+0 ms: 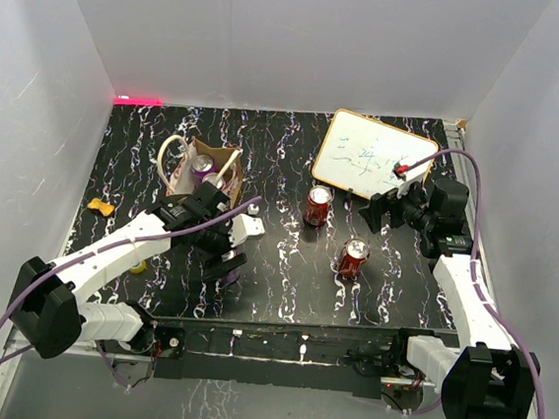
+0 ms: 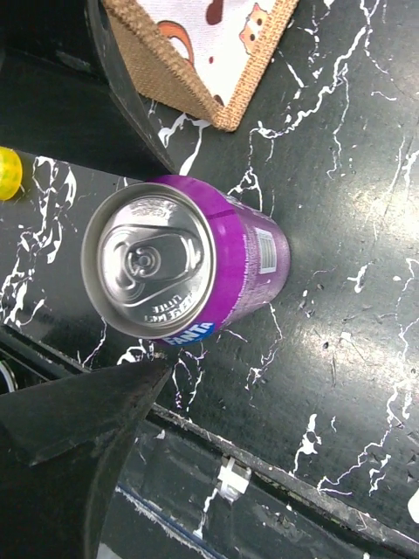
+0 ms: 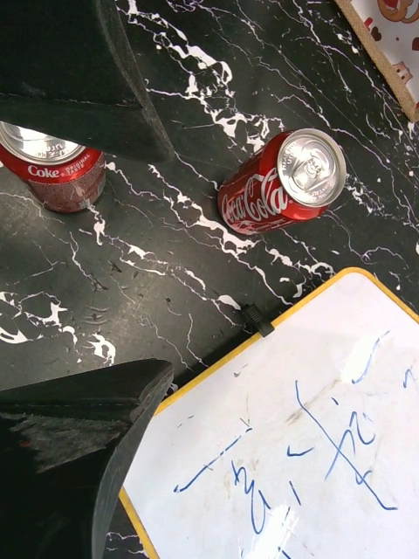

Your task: Place the beverage into the canvas bag

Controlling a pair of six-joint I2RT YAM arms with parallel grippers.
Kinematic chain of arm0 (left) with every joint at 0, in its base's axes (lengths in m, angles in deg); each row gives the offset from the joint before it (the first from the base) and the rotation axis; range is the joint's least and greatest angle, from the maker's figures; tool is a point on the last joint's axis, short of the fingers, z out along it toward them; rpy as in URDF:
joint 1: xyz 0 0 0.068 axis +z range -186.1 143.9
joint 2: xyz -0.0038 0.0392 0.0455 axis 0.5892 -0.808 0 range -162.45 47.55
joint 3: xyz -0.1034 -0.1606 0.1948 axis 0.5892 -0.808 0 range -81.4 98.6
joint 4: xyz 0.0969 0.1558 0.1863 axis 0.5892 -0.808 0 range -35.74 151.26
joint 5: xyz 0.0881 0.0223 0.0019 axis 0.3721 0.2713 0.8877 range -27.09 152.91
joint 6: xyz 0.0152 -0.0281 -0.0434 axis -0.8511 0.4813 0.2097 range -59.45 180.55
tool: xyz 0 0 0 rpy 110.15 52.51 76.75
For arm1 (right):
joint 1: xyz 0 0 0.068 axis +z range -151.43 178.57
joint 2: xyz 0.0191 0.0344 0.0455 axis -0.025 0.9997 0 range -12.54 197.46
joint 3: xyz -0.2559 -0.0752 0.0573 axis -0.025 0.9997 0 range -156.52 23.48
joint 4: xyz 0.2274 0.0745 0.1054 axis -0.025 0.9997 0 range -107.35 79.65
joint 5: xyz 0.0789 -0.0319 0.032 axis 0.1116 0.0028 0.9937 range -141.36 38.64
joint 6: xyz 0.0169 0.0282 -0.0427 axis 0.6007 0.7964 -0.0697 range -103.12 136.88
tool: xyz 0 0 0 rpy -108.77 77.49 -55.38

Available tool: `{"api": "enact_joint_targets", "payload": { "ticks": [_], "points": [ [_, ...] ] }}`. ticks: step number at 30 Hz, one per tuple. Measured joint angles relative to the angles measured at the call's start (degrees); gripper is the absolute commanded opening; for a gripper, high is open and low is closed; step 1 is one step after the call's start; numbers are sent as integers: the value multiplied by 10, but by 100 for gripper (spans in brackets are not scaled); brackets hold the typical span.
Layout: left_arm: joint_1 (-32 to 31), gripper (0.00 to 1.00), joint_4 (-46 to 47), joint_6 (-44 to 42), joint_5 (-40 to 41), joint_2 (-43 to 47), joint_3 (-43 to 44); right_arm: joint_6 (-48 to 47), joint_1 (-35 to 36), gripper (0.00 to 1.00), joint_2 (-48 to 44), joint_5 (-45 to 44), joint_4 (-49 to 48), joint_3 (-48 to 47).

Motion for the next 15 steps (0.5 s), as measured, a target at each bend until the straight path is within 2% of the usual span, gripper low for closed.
{"api": "enact_joint_targets", "payload": {
  "ticks": [5, 7, 15],
  "points": [
    [-7, 67, 25, 0, 0, -12, -7, 0, 0, 98, 0, 0, -2, 7],
    [-8, 60, 34, 0, -1, -12, -11, 0, 0, 98, 0, 0, -3, 7],
    [-8, 7, 38, -2, -11, -11, -12, 0, 0, 98, 1, 0, -3, 7]
  ]
}}
